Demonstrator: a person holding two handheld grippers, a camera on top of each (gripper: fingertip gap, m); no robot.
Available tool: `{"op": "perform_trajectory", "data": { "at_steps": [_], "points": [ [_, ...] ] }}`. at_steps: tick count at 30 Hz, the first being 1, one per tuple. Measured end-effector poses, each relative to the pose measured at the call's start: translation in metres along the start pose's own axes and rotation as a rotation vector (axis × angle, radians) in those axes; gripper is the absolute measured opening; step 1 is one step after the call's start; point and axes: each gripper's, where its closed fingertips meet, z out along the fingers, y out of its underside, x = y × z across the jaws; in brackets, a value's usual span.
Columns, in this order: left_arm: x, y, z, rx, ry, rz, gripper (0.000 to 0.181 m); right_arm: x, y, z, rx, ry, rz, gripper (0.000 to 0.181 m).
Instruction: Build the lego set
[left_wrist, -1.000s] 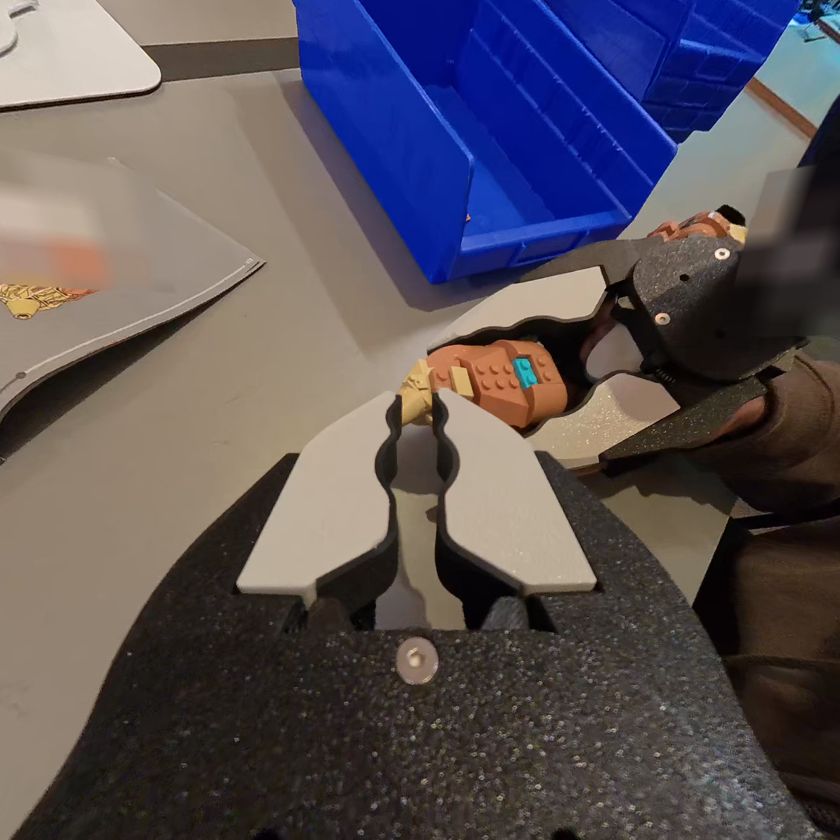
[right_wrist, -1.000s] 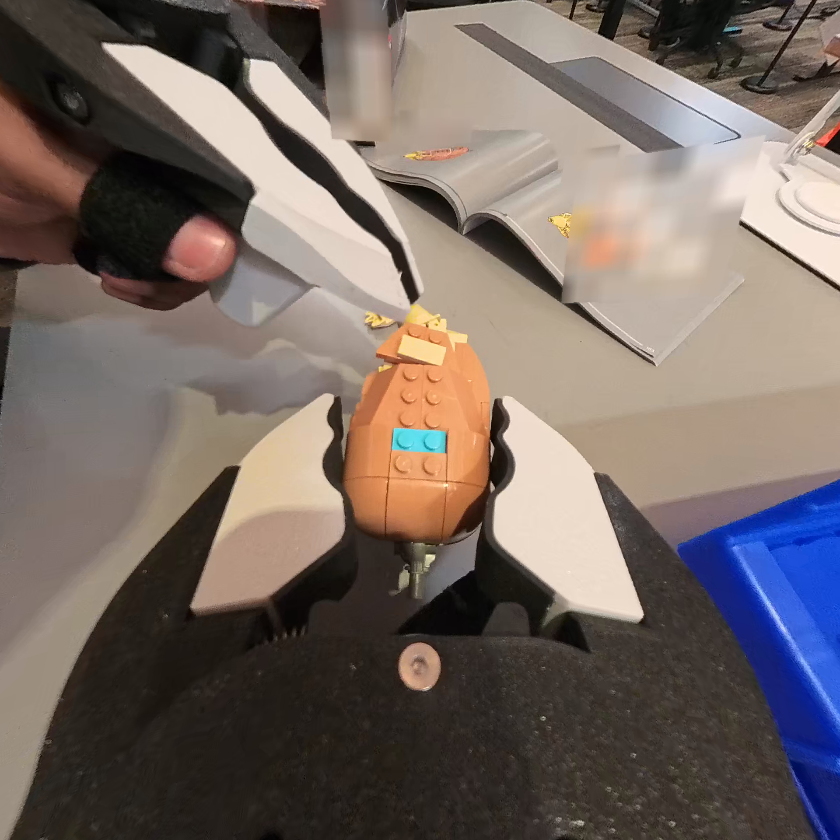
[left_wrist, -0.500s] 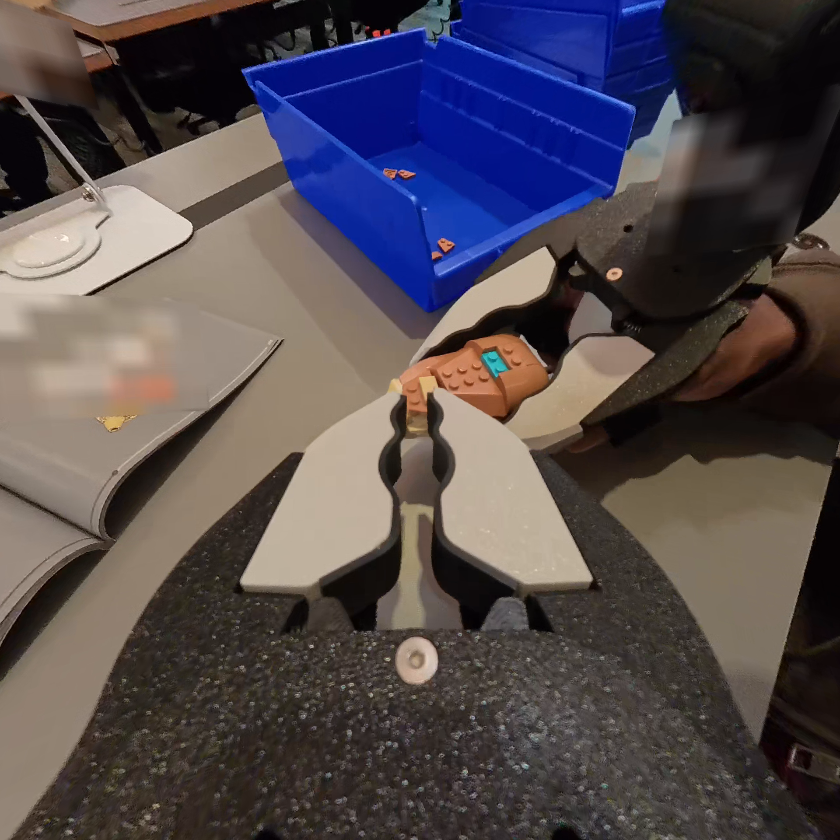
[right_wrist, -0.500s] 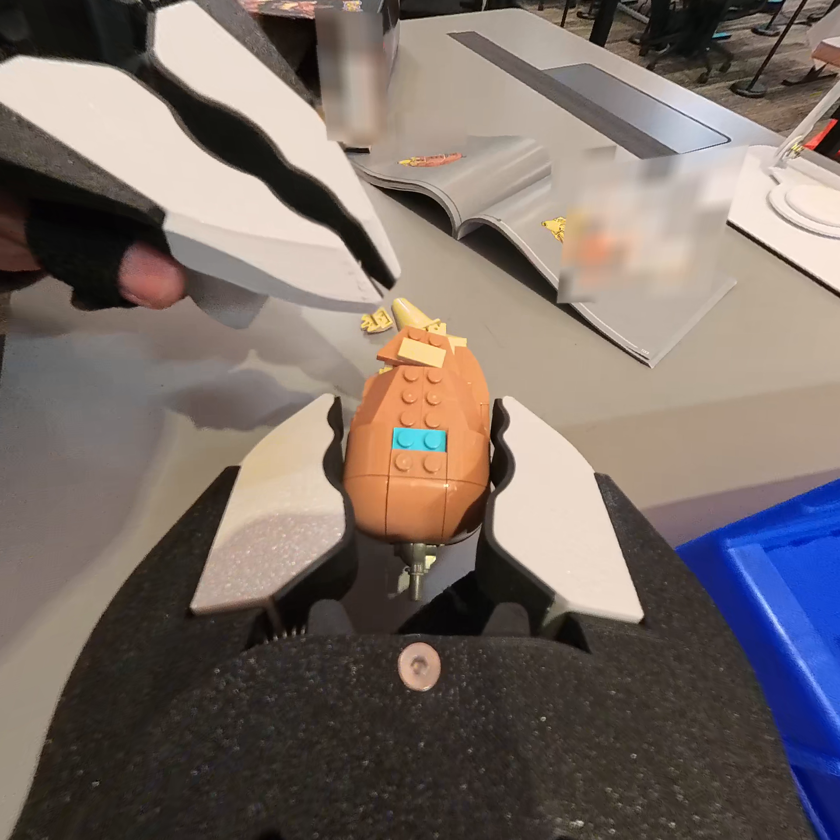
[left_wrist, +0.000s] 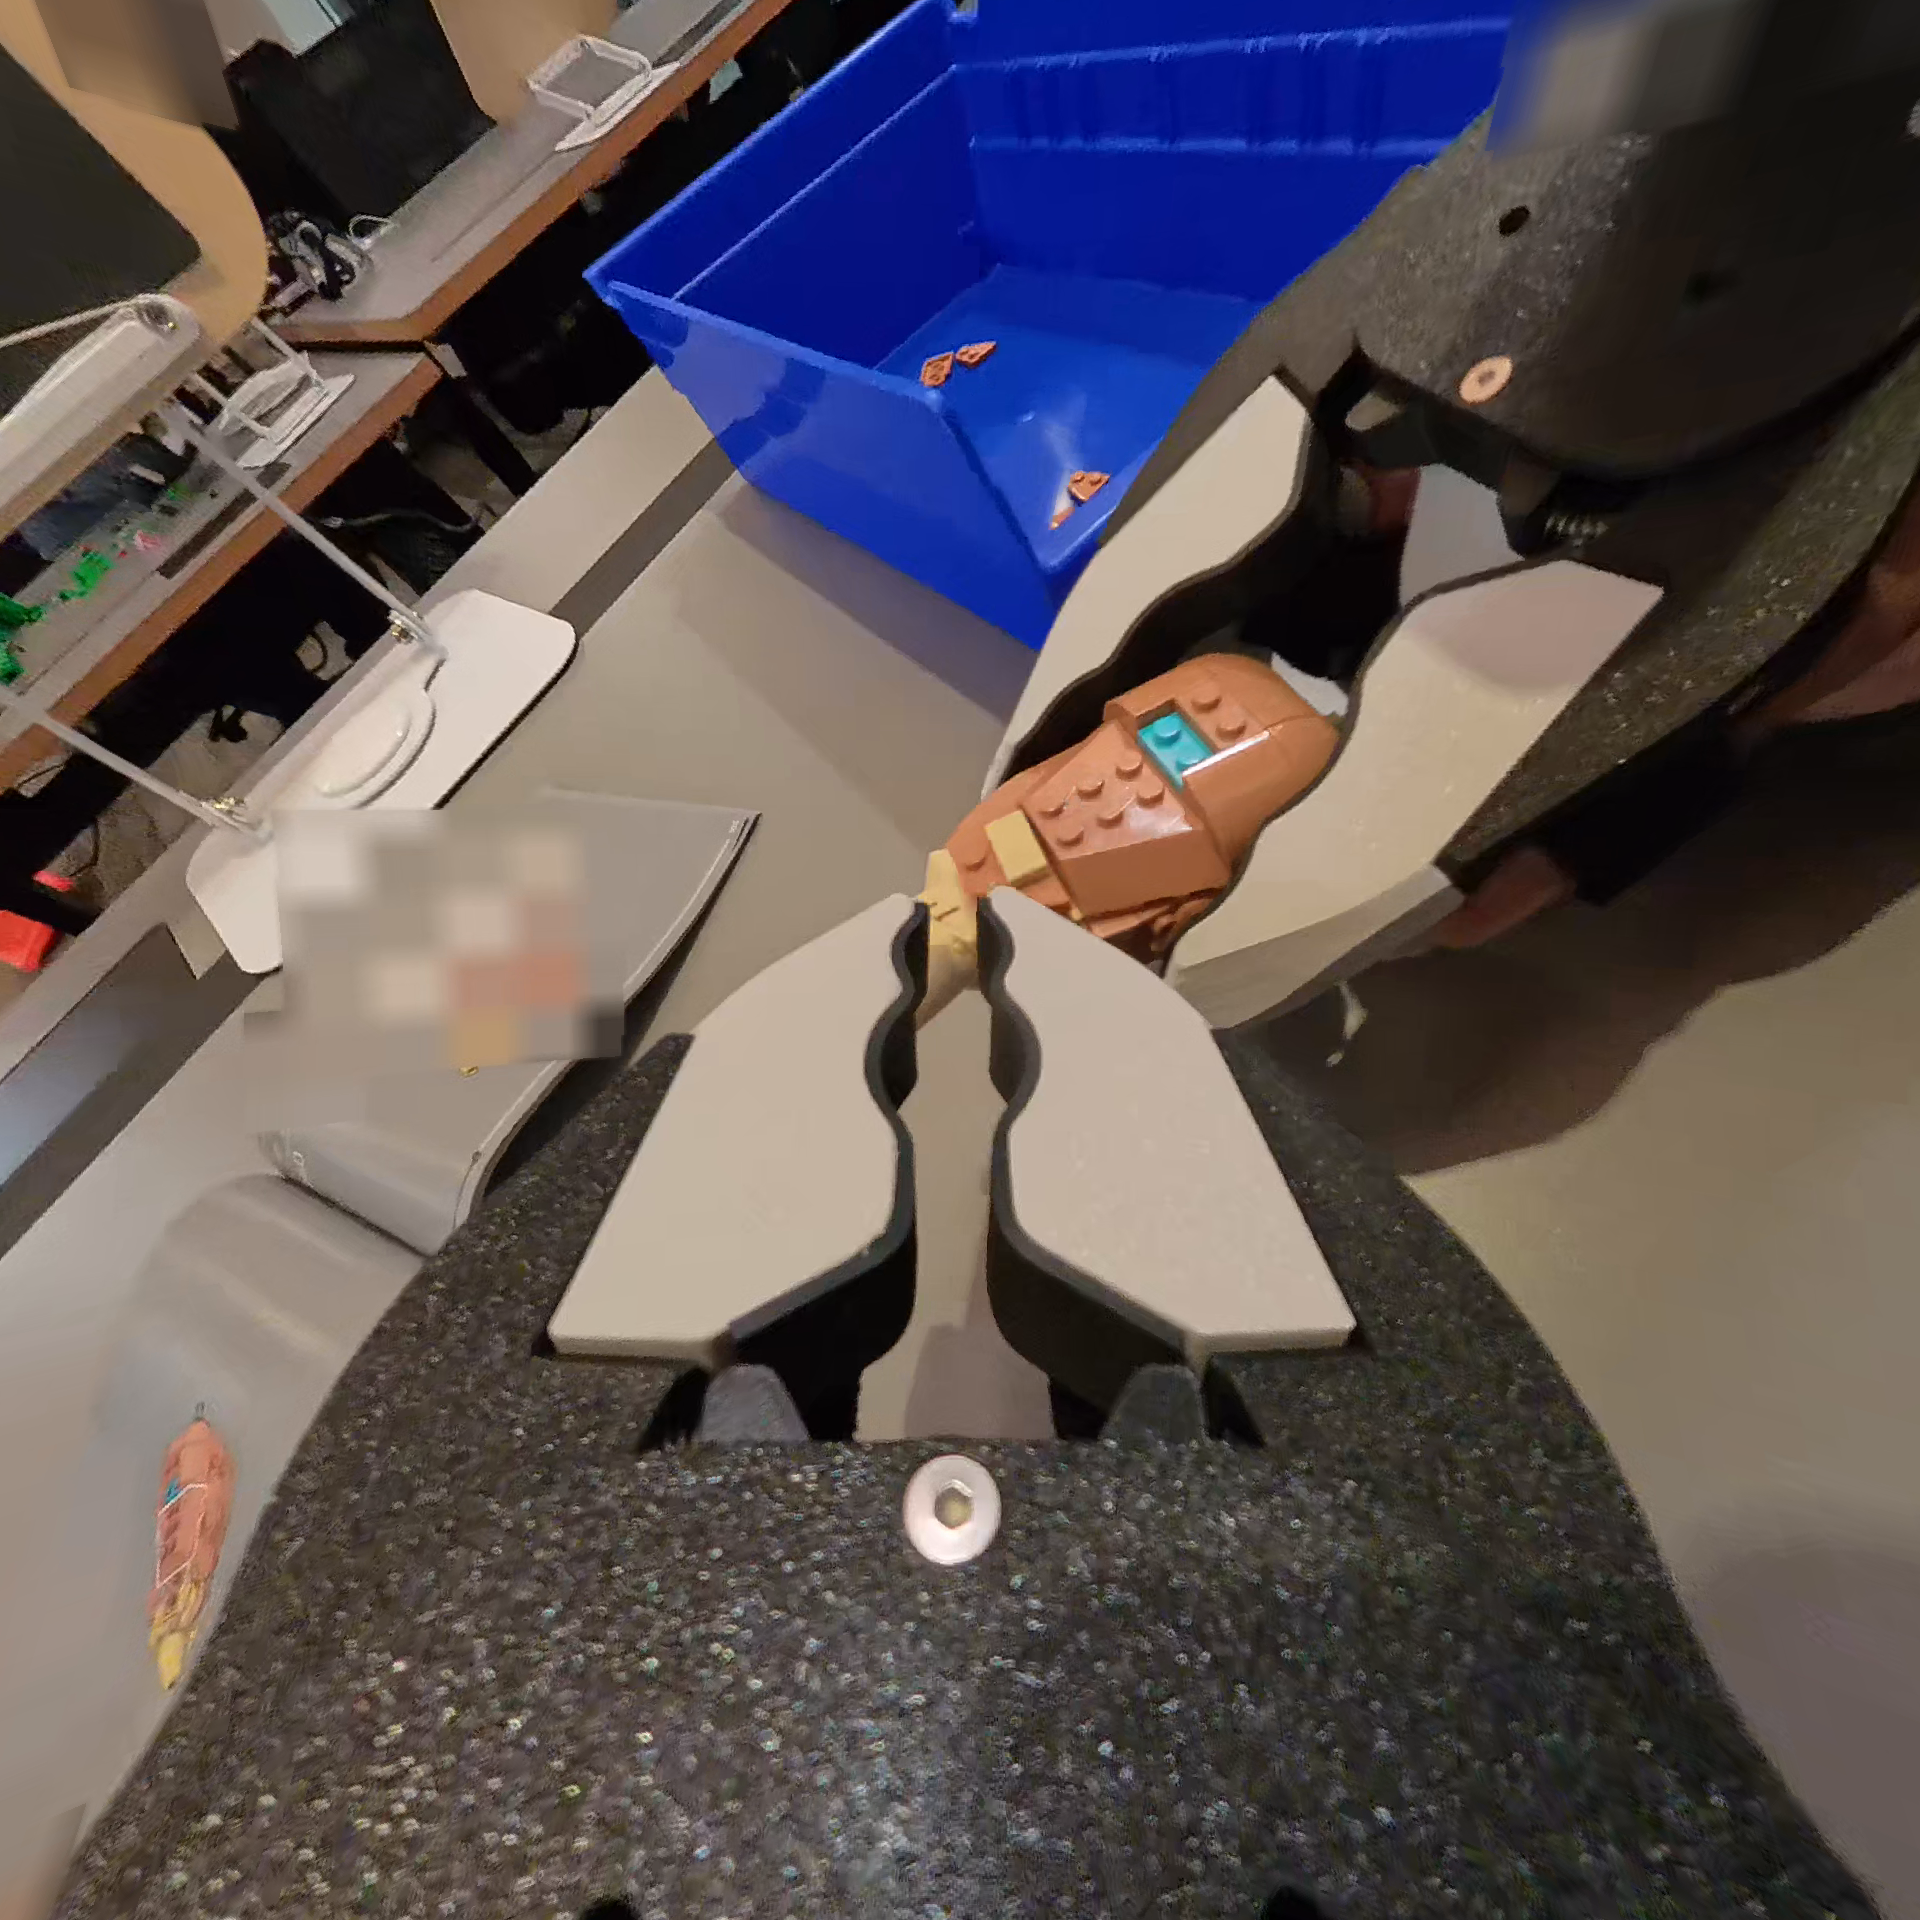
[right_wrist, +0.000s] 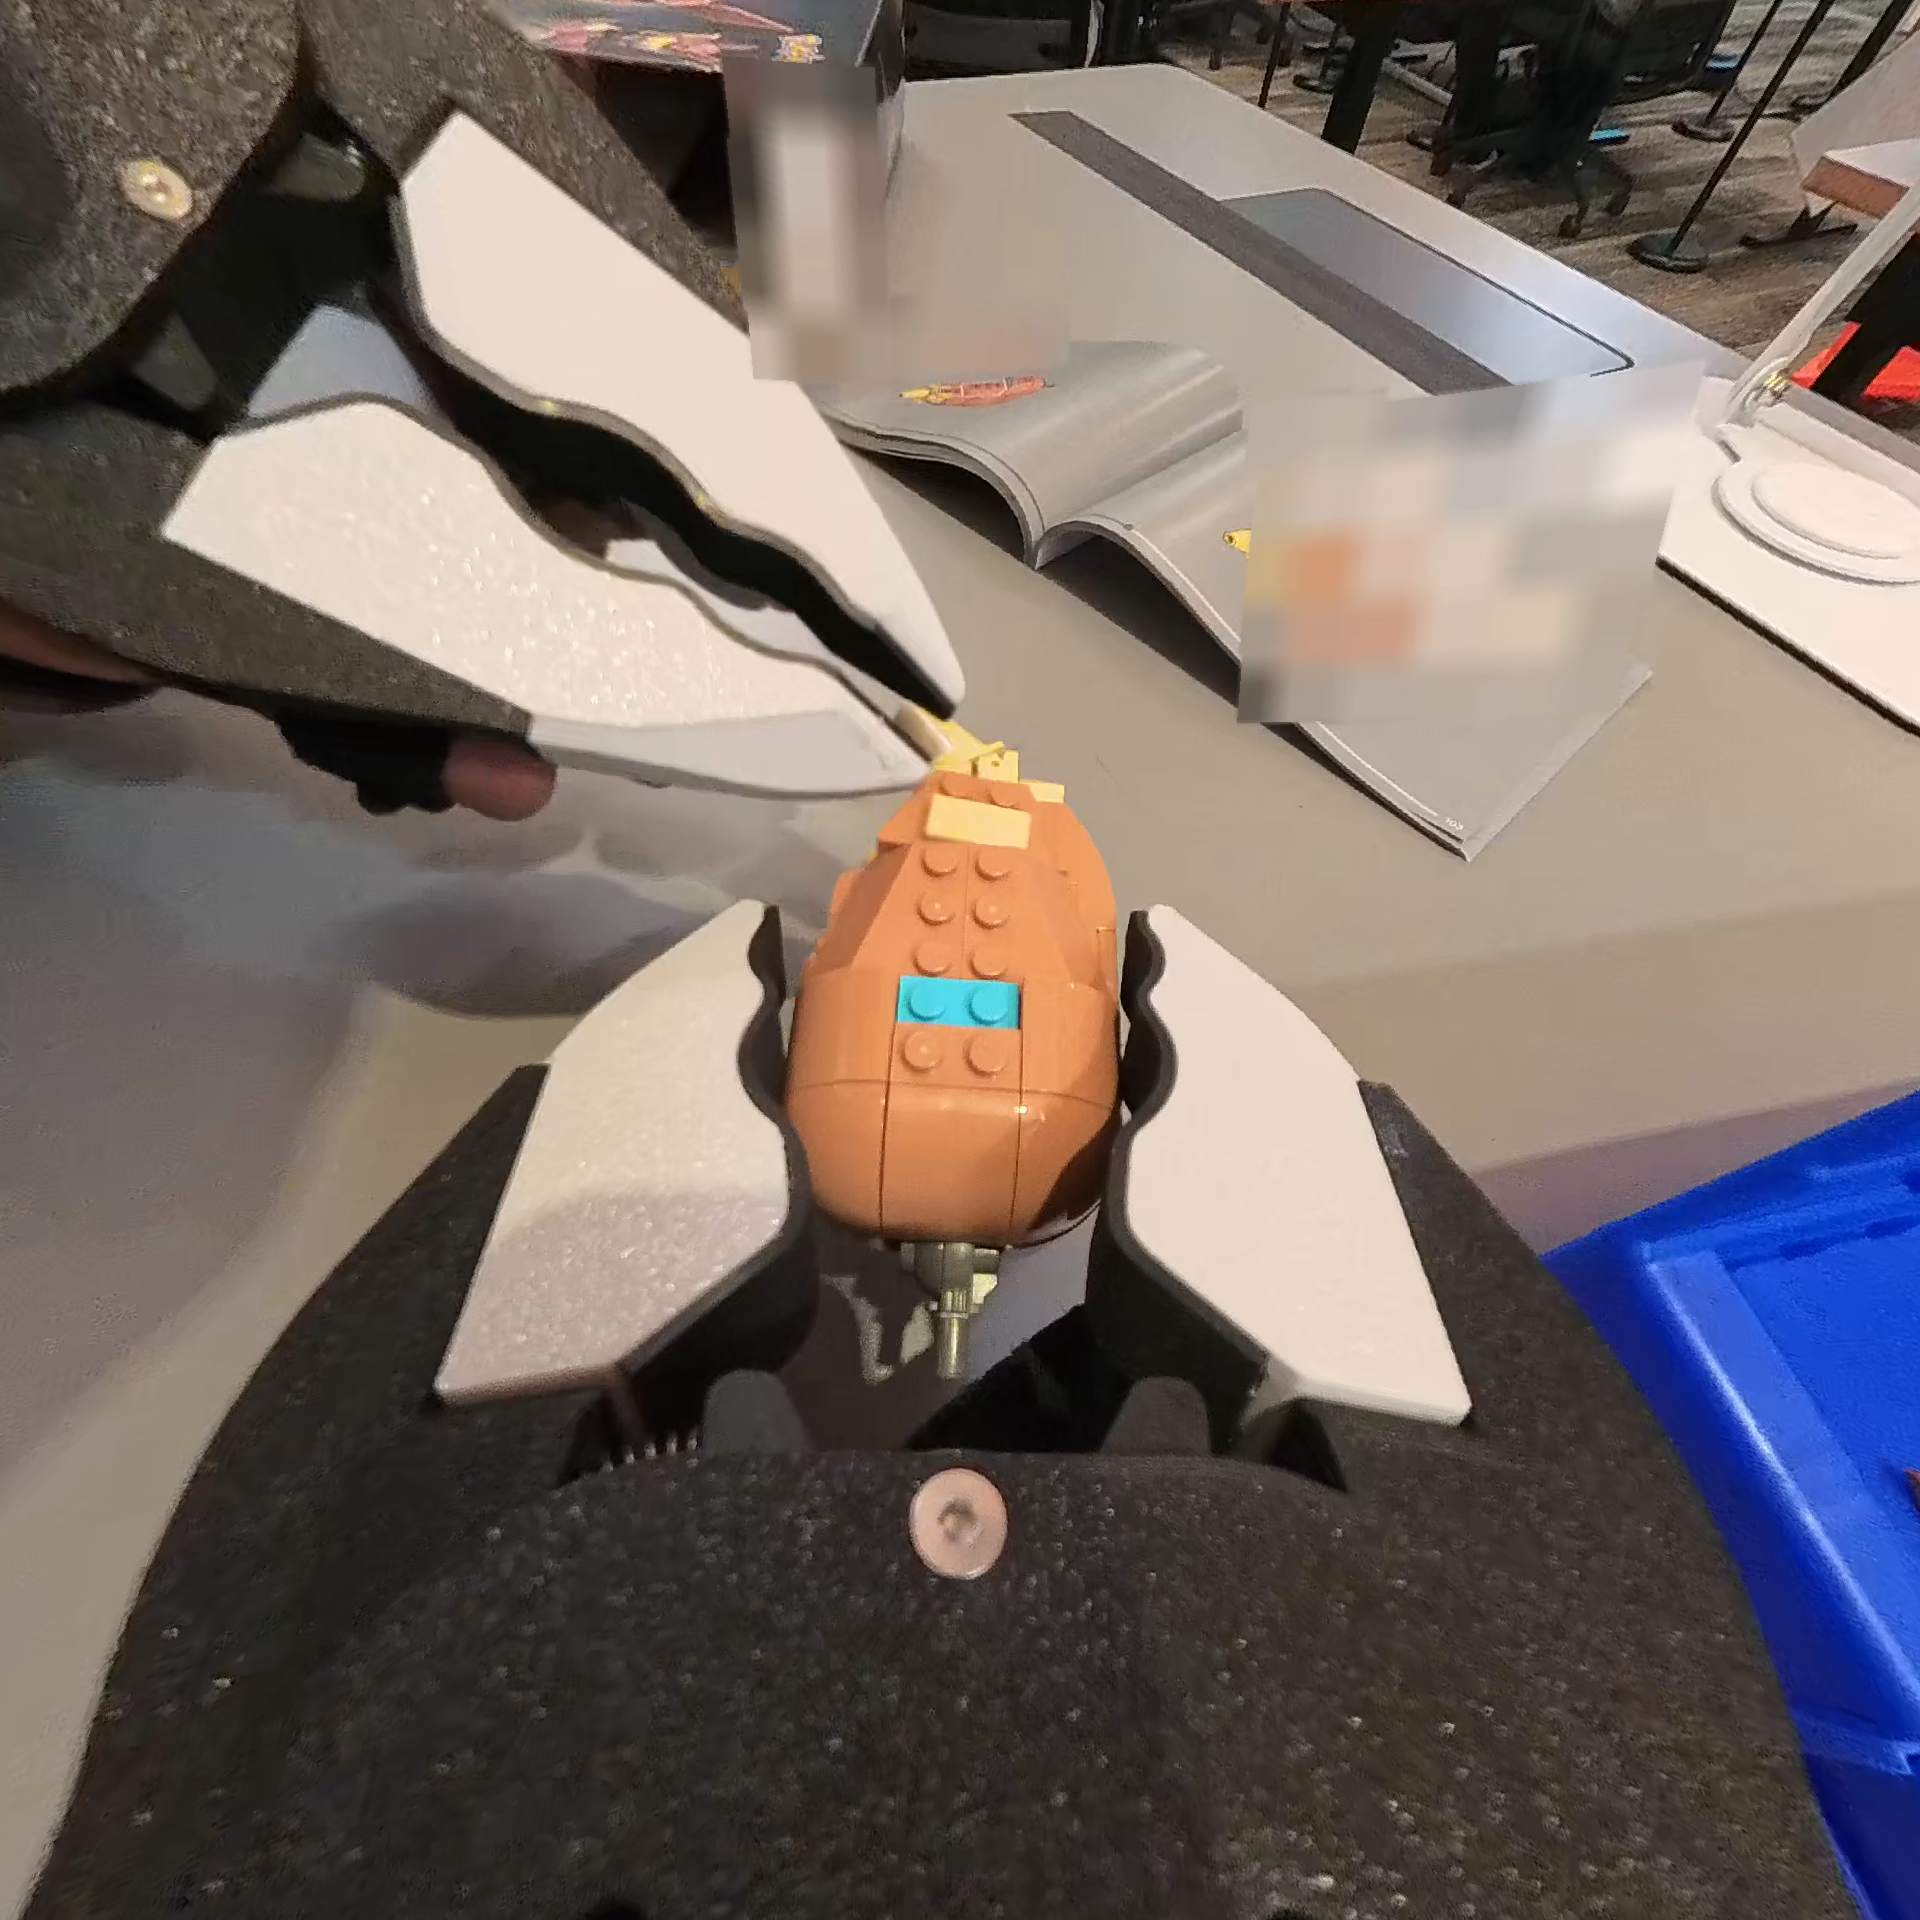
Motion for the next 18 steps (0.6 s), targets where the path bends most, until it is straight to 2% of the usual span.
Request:
{"op": "perform_trajectory", "data": {
  "at_steps": [11,14,18],
  "points": [
    [-0.003,-0.003,-0.004,0.030,0.020,-0.043,0.012,0.001,-0.001,-0.001,0.014,0.006,-0.025,0.063],
    [-0.010,-0.001,-0.009,0.038,0.063,-0.247,0.017,0.001,-0.005,-0.003,0.035,0.015,-0.047,0.063],
    [-0.013,0.010,-0.011,0.000,0.216,-0.749,0.043,0.002,-0.008,-0.004,0.057,0.026,-0.061,0.063]
  ]
}}
